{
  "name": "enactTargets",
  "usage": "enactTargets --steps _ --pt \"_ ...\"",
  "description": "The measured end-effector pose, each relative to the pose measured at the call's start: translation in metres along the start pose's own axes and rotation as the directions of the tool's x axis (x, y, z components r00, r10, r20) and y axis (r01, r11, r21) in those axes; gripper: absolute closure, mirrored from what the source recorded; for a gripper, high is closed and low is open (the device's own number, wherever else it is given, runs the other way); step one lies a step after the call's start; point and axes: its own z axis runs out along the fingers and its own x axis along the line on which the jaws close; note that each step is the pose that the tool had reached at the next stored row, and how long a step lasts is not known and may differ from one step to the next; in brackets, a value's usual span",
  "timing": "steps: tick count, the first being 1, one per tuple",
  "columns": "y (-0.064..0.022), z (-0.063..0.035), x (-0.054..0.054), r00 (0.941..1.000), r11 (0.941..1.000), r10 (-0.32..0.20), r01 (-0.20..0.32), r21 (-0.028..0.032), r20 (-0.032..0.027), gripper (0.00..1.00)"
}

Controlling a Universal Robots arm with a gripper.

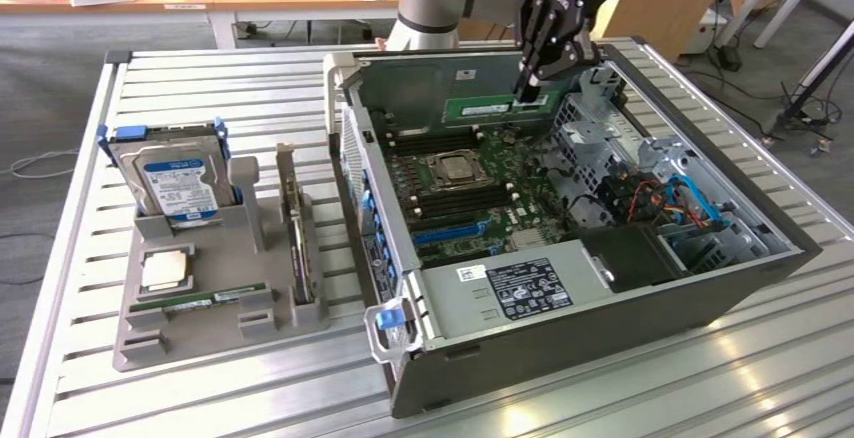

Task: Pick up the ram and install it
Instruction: 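Pick up the ram and move it above insertion slot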

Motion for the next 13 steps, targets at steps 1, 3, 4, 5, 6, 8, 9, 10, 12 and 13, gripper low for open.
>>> enactTargets --steps 1,3,4,5,6,8,9,10,12,13 --pt "0.0 0.0011 0.0 1.0 1.0 0.0 0.0 0.0 0.0 0.88" --pt "-0.0001 0.0033 0.0 1.0 1.0 0.001 -0.001 0.0001 0.0001 0.88" --pt "-0.0002 0.0044 0.0 1.0 1.0 0.002 -0.002 0.0 0.0001 0.88" --pt "-0.0003 0.0056 0.0 1.0 1.0 0.002 -0.002 0.0 0.0001 0.88" --pt "-0.0003 0.0068 0.0 1.0 1.0 0.003 -0.003 0.0 0.0001 0.88" --pt "-0.0005 0.009 0.0 1.0 1.0 0.004 -0.004 0.0 0.0002 0.88" --pt "-0.0005 0.0101 0.0 1.0 1.0 0.005 -0.005 0.0001 0.0004 0.88" --pt "-0.0006 0.0111 0.0 1.0 1.0 0.005 -0.005 0.0001 0.0003 0.88" --pt "-0.0007 0.0127 0.0 1.0 1.0 0.006 -0.006 0.0001 0.0003 0.88" --pt "-0.0007 0.0132 0.0 1.0 1.0 0.007 -0.007 0.0001 0.0003 0.88"
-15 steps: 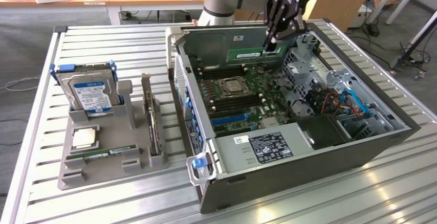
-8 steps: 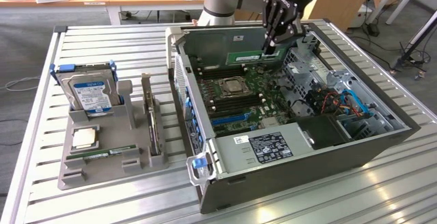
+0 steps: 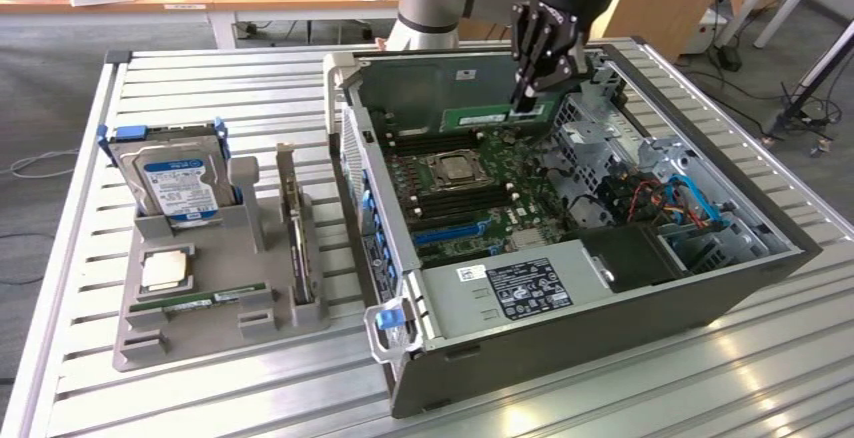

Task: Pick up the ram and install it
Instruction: 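Pick up the ram and move it above insertion slot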

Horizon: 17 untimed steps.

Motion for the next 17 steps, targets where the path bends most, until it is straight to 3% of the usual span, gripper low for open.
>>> enactTargets --steps 7,17 --pt "-0.0001 0.0011 -0.001 1.0 1.0 0.001 -0.001 0.0002 0.0004 0.88" --pt "-0.0001 0.0042 -0.013 1.0 1.0 0.001 -0.001 0.0001 0.0003 0.88"
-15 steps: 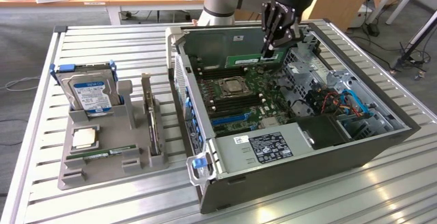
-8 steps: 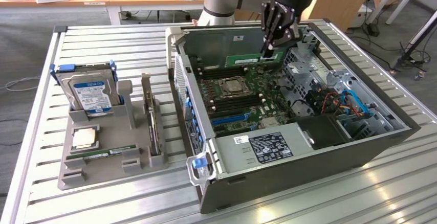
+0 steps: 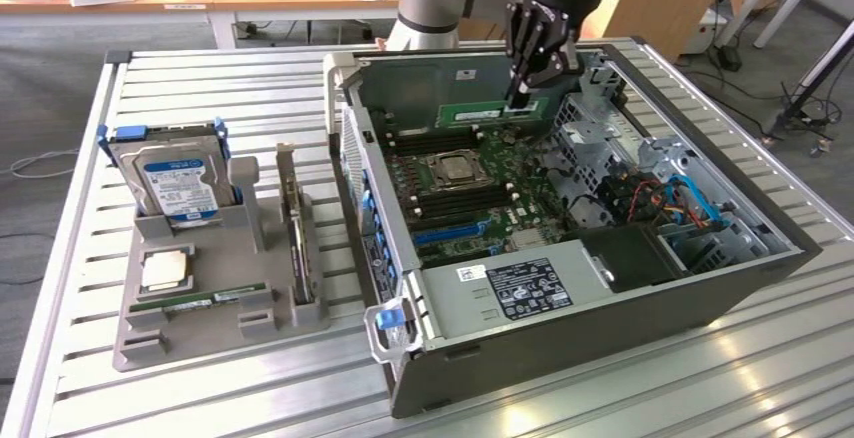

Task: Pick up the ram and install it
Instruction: 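Pick up the ram and move it above insertion slot, then insert the ram into the slot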

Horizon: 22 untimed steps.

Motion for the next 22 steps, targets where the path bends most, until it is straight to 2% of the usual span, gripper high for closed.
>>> enactTargets --steps 6,13,22 --pt "0.0 0.0004 -0.0012 1.0 1.0 0.0 0.0 -0.0001 -0.0001 0.88" --pt "-0.0003 0.0071 -0.001 1.0 1.0 0.0 0.0 -0.0001 0.0012 0.88" --pt "-0.0003 0.0071 -0.001 1.0 1.0 0.0 0.0 -0.0001 0.0013 0.88"
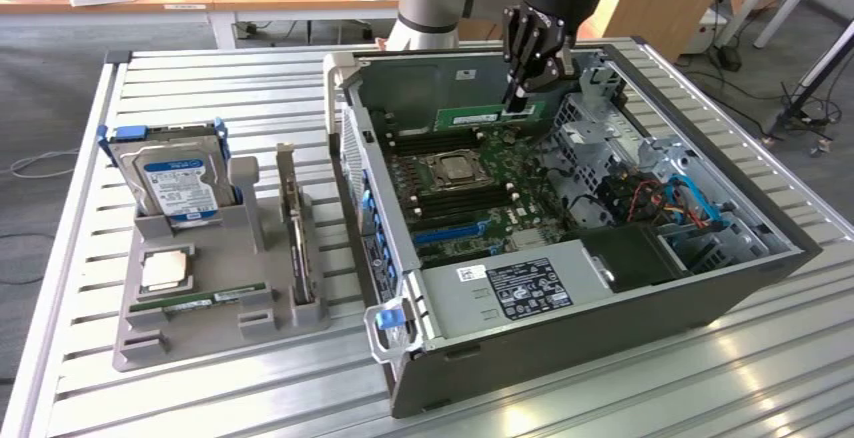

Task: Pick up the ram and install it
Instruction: 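Insert the ram into the slot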

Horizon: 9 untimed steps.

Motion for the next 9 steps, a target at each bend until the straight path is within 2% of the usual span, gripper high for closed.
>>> enactTargets --steps 9 --pt "-0.0002 0.0047 0.0001 1.0 1.0 0.0 0.0 0.0 0.0 0.88"
